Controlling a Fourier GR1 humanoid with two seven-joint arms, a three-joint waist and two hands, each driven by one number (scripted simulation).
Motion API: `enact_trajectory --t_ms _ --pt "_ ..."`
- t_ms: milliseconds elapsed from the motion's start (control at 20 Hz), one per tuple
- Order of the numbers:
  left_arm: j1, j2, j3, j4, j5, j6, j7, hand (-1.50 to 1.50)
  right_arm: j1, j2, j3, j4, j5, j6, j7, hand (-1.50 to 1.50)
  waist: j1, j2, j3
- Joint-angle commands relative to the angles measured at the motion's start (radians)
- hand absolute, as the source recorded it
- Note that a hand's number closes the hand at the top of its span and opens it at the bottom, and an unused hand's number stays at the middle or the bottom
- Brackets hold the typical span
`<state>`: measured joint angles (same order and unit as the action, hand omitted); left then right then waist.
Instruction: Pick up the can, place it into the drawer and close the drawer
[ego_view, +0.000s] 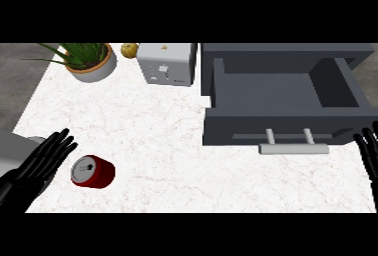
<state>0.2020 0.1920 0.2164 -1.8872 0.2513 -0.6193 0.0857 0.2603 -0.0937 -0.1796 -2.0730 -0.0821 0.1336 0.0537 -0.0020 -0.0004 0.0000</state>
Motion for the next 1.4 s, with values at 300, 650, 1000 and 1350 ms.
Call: enact_trajectory --t_ms 300,650,1000,1350 --pt "0.041 -0.078 -0.030 0.132 -0.240 0.007 -0.235 -1.50 0.023 0.042 0.012 -0.012 0.033 0.013 -0.021 -1.50 0.002 -0.001 0.000" --pt "-0.062 0.016 0.071 0.389 -0.254 -0.020 -0.381 -1.50 -0.016 0.048 0.004 0.107 0.062 0.025 -0.097 -1.50 0.001 0.000 0.000" --pt "-0.131 0.045 0.069 0.529 -0.296 -0.018 -0.451 -1.50 -0.013 0.050 0.001 0.005 0.056 0.026 0.000 -1.50 0.000 0.000 0.000" --pt "-0.139 0.079 0.072 0.616 -0.329 -0.023 -0.517 -1.50 0.016 0.049 -0.029 0.006 0.036 0.064 -0.034 -1.50 0.000 0.000 0.000"
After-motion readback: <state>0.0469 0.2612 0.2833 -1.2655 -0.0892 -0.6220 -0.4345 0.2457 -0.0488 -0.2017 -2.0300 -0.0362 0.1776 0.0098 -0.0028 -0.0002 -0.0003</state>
